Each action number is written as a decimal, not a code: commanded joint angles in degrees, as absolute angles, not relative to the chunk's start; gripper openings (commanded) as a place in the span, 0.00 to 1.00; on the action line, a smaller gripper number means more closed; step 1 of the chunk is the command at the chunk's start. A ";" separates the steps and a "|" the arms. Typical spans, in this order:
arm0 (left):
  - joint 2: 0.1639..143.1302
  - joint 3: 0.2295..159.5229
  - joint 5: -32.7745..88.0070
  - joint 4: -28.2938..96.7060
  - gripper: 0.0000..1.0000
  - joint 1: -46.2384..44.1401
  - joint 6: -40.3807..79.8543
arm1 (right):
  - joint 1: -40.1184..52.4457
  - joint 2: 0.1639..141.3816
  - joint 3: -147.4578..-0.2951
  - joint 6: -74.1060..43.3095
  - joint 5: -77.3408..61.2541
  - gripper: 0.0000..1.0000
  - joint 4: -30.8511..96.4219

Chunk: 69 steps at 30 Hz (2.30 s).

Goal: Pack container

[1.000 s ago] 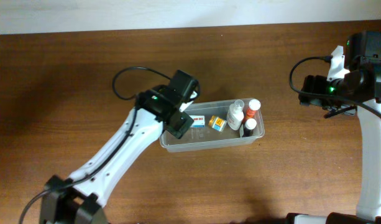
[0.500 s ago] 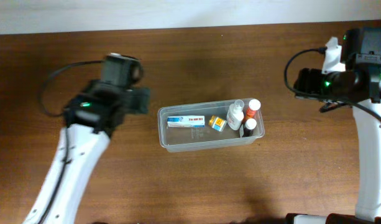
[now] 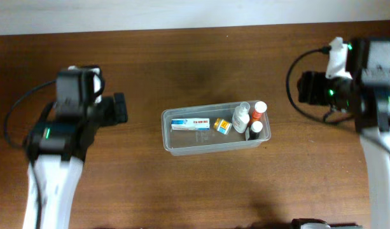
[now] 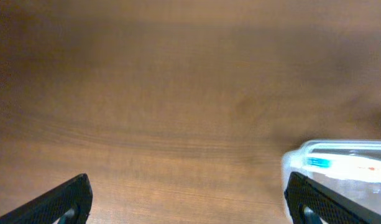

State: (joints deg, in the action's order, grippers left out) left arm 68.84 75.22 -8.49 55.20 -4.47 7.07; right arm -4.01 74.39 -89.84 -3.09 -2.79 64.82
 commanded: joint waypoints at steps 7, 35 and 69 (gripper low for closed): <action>30.17 49.23 -7.90 45.39 1.00 -4.45 5.96 | -3.70 35.48 -52.58 -3.88 -0.64 0.98 49.69; 22.52 46.59 -7.92 66.46 1.00 -4.45 5.96 | -3.70 18.90 -34.26 -1.78 -6.02 0.98 59.83; 22.52 46.59 -7.92 66.46 1.00 -4.45 5.96 | -0.01 0.73 -1.67 5.74 -2.79 0.98 7.07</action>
State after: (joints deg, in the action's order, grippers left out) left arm 22.96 46.74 -8.32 66.52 -4.47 6.68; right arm -0.40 1.02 -2.11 5.21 -3.70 7.05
